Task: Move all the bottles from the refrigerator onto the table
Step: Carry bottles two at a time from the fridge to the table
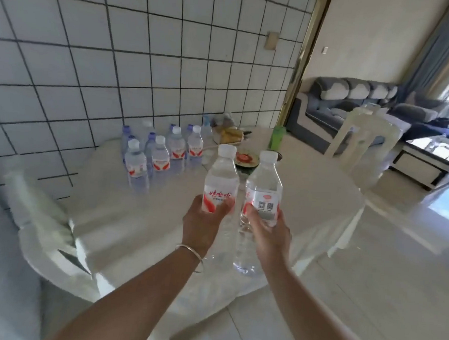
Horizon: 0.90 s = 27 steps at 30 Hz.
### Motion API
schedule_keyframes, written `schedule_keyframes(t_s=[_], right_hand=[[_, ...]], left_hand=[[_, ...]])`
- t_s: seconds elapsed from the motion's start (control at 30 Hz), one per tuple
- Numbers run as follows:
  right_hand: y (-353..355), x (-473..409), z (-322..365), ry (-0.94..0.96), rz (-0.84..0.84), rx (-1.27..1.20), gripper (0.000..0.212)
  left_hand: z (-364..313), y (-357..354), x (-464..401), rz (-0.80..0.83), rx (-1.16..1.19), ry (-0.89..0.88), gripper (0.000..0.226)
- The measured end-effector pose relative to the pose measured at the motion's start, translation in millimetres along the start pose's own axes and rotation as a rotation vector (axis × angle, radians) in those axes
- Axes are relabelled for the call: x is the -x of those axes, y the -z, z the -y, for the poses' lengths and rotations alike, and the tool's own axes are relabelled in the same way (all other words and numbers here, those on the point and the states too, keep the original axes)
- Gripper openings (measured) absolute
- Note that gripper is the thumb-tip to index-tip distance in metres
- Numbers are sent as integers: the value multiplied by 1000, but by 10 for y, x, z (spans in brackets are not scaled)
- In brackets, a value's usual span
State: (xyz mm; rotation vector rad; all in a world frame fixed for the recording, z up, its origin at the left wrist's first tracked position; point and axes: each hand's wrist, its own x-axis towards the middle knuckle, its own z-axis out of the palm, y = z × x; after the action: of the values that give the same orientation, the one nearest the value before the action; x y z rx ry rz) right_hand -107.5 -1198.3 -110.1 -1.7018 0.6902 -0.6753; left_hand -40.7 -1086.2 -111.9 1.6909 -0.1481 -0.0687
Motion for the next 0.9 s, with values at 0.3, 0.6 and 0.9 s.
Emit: schedule_keyframes(t_s=[0.3, 0.6, 0.9], right_hand=[[-578, -1549, -139, 48, 293, -63, 55], [-1492, -2495, -454, 48, 463, 4, 43], [-2308, -3201, -758, -54, 620, 129, 67]], left_hand=[[133, -427, -1213, -238, -18, 61, 45], [684, -394, -2316, -302, -38, 84, 68], [1188, -212, -3256, -198, -51, 144, 72]])
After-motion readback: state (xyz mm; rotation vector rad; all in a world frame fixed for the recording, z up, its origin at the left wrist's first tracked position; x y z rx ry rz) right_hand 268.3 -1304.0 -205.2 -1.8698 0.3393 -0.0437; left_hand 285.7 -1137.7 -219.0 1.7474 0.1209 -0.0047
